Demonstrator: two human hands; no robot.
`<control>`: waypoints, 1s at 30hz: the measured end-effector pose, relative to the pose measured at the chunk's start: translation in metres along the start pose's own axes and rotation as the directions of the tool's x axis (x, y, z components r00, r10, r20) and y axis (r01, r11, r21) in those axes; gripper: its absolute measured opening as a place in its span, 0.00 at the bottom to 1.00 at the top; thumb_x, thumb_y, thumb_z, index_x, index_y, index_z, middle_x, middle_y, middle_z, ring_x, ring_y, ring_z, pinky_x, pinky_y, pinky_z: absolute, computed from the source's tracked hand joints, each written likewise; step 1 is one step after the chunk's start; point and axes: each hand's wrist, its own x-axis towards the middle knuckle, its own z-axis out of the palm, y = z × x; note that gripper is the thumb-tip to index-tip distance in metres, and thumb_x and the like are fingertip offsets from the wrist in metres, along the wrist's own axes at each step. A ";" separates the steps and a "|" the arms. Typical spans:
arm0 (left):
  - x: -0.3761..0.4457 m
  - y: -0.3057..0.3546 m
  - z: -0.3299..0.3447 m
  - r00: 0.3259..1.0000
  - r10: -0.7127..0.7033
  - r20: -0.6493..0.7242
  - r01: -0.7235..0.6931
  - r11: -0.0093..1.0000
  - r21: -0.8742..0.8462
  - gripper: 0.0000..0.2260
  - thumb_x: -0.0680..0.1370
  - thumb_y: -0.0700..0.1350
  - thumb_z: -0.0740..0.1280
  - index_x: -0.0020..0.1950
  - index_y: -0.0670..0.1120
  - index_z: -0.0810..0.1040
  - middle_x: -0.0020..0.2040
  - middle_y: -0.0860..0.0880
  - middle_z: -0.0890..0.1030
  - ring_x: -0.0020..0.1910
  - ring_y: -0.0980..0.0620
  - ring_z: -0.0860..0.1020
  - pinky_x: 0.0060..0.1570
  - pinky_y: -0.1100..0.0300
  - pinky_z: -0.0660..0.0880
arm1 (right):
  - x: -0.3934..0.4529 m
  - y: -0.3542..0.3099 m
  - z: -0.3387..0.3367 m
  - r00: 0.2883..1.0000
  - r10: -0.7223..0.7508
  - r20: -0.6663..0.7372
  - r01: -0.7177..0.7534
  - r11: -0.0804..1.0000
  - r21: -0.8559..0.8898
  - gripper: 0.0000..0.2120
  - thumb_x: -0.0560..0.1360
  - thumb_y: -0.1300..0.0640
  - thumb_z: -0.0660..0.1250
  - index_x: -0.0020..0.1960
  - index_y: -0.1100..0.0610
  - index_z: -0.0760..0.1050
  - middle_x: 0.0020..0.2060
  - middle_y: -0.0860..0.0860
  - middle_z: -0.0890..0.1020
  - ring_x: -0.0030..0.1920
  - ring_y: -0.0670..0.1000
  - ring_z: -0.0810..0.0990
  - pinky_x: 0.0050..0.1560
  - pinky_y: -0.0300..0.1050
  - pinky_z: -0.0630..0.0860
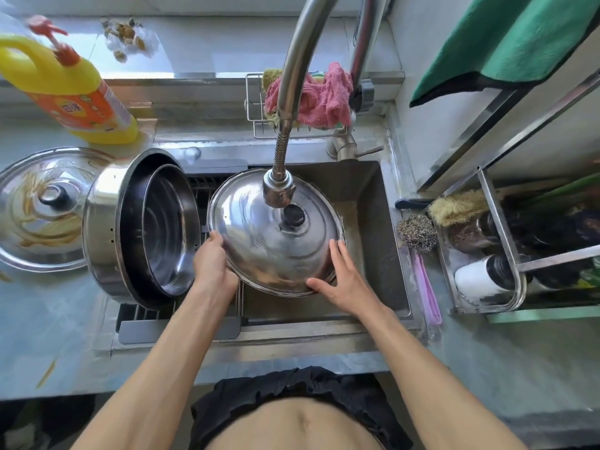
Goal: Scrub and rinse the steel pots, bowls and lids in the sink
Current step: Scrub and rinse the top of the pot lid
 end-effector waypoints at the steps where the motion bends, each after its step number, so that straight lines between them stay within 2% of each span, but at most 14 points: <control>1: -0.001 0.000 0.002 1.000 0.002 0.012 -0.003 1.000 0.002 0.10 0.85 0.48 0.62 0.55 0.44 0.80 0.57 0.44 0.84 0.56 0.46 0.83 0.62 0.45 0.78 | 0.000 0.001 0.001 1.000 0.009 -0.006 -0.009 1.000 0.003 0.50 0.71 0.28 0.62 0.80 0.46 0.38 0.79 0.47 0.38 0.79 0.49 0.44 0.77 0.51 0.49; 4: -0.007 -0.006 0.012 0.999 0.011 0.031 -0.012 1.000 0.025 0.11 0.85 0.46 0.61 0.50 0.45 0.80 0.56 0.44 0.84 0.57 0.46 0.82 0.65 0.46 0.77 | -0.004 0.001 0.005 0.999 0.028 -0.037 -0.026 0.999 0.045 0.45 0.75 0.32 0.60 0.81 0.49 0.42 0.80 0.49 0.42 0.79 0.48 0.46 0.76 0.48 0.49; 7: -0.008 -0.012 0.012 0.999 -0.011 0.040 0.009 0.999 0.031 0.09 0.85 0.46 0.61 0.52 0.45 0.80 0.57 0.44 0.84 0.59 0.45 0.82 0.66 0.44 0.76 | -0.005 0.000 0.005 0.993 0.056 -0.107 -0.047 0.995 0.085 0.34 0.81 0.44 0.60 0.81 0.55 0.50 0.80 0.51 0.51 0.79 0.50 0.51 0.77 0.45 0.51; 11: -0.008 -0.024 0.009 0.998 -0.052 0.041 0.051 0.998 0.037 0.10 0.86 0.44 0.59 0.50 0.45 0.79 0.54 0.44 0.84 0.56 0.45 0.82 0.65 0.45 0.76 | -0.003 -0.009 0.002 0.984 0.038 -0.174 -0.026 0.997 0.072 0.26 0.82 0.54 0.61 0.76 0.62 0.62 0.76 0.56 0.62 0.76 0.53 0.59 0.73 0.38 0.52; 14: -0.016 -0.034 0.012 0.994 -0.074 0.083 0.068 0.995 0.075 0.11 0.87 0.44 0.57 0.51 0.44 0.79 0.47 0.45 0.85 0.49 0.48 0.84 0.59 0.47 0.79 | -0.002 -0.024 -0.001 0.983 0.002 -0.184 0.010 0.998 0.067 0.24 0.82 0.53 0.61 0.75 0.61 0.64 0.74 0.57 0.65 0.74 0.55 0.63 0.70 0.39 0.56; 18: -0.022 -0.041 0.014 0.982 -0.021 0.188 -0.027 0.969 0.246 0.14 0.87 0.43 0.55 0.53 0.42 0.79 0.50 0.43 0.85 0.53 0.46 0.83 0.57 0.50 0.79 | 0.009 -0.046 0.009 0.996 0.035 -0.087 -0.029 0.997 0.074 0.30 0.79 0.44 0.61 0.77 0.53 0.59 0.77 0.57 0.59 0.76 0.56 0.60 0.73 0.49 0.60; 19: -0.021 -0.041 0.013 0.981 -0.002 0.196 -0.053 0.961 0.272 0.13 0.87 0.43 0.55 0.53 0.42 0.79 0.50 0.43 0.85 0.52 0.46 0.83 0.56 0.51 0.79 | 0.012 -0.048 0.011 0.995 0.045 -0.089 -0.038 0.996 0.084 0.29 0.79 0.43 0.62 0.76 0.53 0.63 0.75 0.58 0.63 0.74 0.57 0.63 0.72 0.48 0.62; 21: -0.016 -0.039 0.011 0.983 0.026 0.183 -0.082 0.950 0.301 0.13 0.87 0.42 0.56 0.51 0.42 0.78 0.46 0.46 0.84 0.49 0.48 0.82 0.51 0.55 0.79 | 0.016 -0.044 0.008 0.987 0.062 -0.151 -0.047 0.994 0.103 0.21 0.78 0.47 0.64 0.67 0.57 0.72 0.64 0.58 0.74 0.65 0.57 0.73 0.64 0.44 0.67; 24: -0.010 -0.038 0.006 0.987 0.046 0.153 -0.094 0.941 0.325 0.13 0.87 0.41 0.56 0.49 0.43 0.78 0.45 0.47 0.84 0.48 0.50 0.82 0.46 0.59 0.78 | 0.014 -0.028 -0.007 0.961 0.142 -0.236 -0.117 0.986 0.120 0.14 0.77 0.51 0.66 0.57 0.59 0.77 0.51 0.57 0.80 0.54 0.57 0.78 0.55 0.45 0.72; 25: -0.008 -0.039 0.005 0.987 0.050 0.155 -0.099 0.940 0.328 0.13 0.87 0.42 0.56 0.49 0.43 0.78 0.45 0.46 0.84 0.49 0.49 0.81 0.47 0.58 0.79 | 0.013 -0.022 -0.013 0.950 0.168 -0.262 -0.138 0.982 0.129 0.13 0.77 0.51 0.67 0.56 0.60 0.78 0.49 0.56 0.81 0.53 0.57 0.78 0.55 0.45 0.72; 27: -0.008 -0.044 0.009 0.984 0.042 0.174 -0.098 0.939 0.330 0.13 0.87 0.42 0.56 0.49 0.42 0.78 0.48 0.44 0.83 0.54 0.45 0.81 0.55 0.52 0.79 | 0.007 -0.010 -0.025 0.922 0.209 -0.326 -0.167 0.974 0.153 0.12 0.77 0.53 0.67 0.54 0.60 0.78 0.48 0.56 0.82 0.52 0.57 0.79 0.54 0.46 0.74; 29: -0.013 -0.050 0.017 0.981 0.024 0.193 -0.087 0.942 0.325 0.12 0.87 0.42 0.56 0.53 0.40 0.78 0.55 0.38 0.83 0.59 0.40 0.80 0.64 0.45 0.76 | -0.001 0.000 -0.034 0.887 0.225 -0.404 -0.183 0.973 0.141 0.09 0.77 0.55 0.66 0.52 0.60 0.78 0.46 0.56 0.82 0.50 0.57 0.79 0.51 0.46 0.74; 30: -0.016 -0.052 0.021 0.978 0.018 0.206 -0.086 0.942 0.324 0.12 0.87 0.41 0.56 0.55 0.38 0.78 0.57 0.36 0.82 0.60 0.39 0.79 0.66 0.43 0.75 | -0.005 0.003 -0.038 0.865 0.232 -0.445 -0.202 0.973 0.115 0.08 0.77 0.56 0.66 0.50 0.60 0.78 0.46 0.56 0.81 0.49 0.56 0.78 0.48 0.46 0.72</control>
